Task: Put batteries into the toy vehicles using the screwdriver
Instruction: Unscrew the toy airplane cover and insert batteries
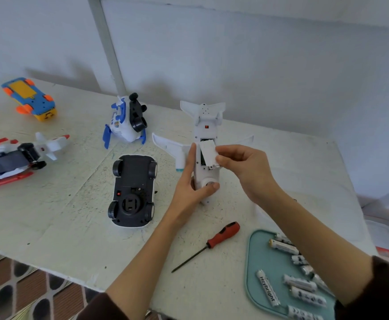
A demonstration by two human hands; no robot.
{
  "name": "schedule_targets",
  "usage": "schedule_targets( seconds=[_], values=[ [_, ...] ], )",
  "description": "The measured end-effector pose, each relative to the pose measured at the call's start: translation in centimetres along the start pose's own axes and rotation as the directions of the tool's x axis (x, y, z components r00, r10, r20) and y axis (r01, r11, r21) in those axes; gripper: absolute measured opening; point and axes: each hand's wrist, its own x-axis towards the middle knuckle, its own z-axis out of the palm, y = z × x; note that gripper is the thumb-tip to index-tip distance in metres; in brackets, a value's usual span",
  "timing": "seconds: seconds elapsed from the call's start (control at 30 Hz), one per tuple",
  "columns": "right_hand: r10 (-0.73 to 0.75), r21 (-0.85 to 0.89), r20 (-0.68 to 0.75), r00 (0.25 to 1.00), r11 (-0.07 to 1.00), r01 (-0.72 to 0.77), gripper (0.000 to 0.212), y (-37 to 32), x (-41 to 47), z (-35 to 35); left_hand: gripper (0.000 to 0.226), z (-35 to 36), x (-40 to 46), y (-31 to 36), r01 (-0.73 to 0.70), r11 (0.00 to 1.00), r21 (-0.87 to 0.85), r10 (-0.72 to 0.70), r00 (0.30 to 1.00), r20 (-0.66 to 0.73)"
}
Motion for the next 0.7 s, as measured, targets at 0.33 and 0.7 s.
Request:
schedule_targets(
  seconds=[0.33, 0.7],
  values=[
    [0.094, 0.104, -0.064, 0.994, 0.991, -0.087, 0.020, 0.10, 0.07, 0.32, 0.093, 0.06, 0.00, -0.19, -0.003, 1.000, 0.000, 0.003, 1.000, -0.006],
    [0.177, 0.216, -0.069, 0.982, 0.964, -0.158, 0.018, -0.08, 0.25, 0.54, 0.094, 0.04, 0.07, -0.20, 0.004, 1.000, -0.027, -0.004, 1.000, 0.005]
  ],
)
